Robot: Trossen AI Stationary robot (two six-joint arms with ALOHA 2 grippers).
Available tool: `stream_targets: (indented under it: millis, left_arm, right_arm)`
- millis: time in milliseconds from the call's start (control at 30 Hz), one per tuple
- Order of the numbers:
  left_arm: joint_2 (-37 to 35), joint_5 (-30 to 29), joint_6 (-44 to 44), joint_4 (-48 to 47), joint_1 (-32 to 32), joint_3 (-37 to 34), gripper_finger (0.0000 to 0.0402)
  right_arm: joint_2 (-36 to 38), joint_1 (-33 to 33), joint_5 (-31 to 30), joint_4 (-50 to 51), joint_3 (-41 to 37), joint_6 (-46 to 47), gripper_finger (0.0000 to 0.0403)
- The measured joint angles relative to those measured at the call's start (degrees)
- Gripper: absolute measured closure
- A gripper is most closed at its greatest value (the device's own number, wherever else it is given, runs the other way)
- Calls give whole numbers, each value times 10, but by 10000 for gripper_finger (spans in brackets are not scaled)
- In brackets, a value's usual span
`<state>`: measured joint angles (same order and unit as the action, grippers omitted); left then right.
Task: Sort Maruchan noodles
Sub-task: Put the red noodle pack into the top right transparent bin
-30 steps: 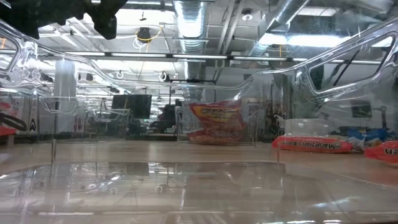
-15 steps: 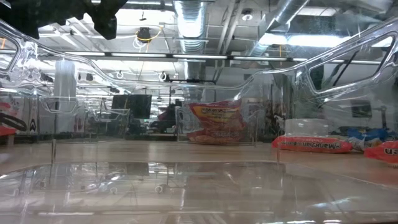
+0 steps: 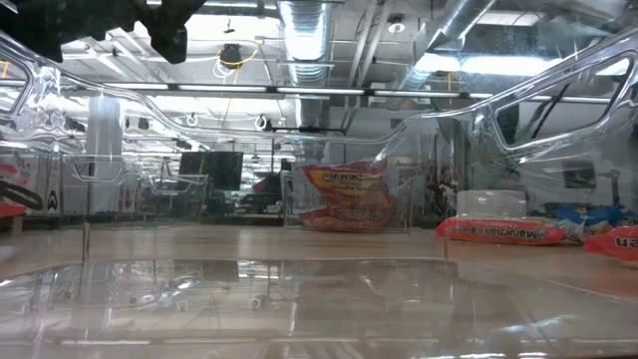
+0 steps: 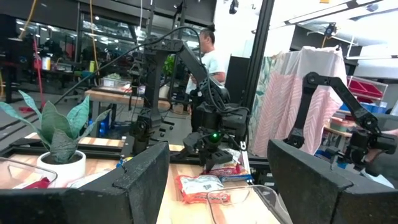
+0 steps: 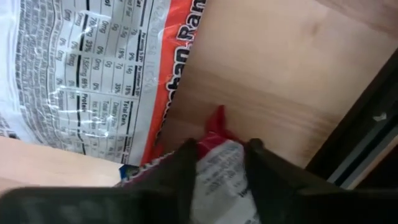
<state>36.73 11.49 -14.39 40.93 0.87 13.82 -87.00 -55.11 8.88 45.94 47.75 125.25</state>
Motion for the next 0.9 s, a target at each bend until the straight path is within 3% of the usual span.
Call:
stream_targets:
  millis: [133,200,700,900]
  left_arm:
    - [0,0,0,0,0,0,145]
    - [0,-1,0,0,0,0,145]
    - [0,-2,0,1,0,0,145]
    - [0,-2,0,1,0,0,145]
  right_arm:
    - [0,3,0,5,0,-32,359]
    - [0,9,-10,7,0,-50,385]
    - [78,65,-74,83,47,-127,383]
    - [83,52,-55,-15,46,-129,294]
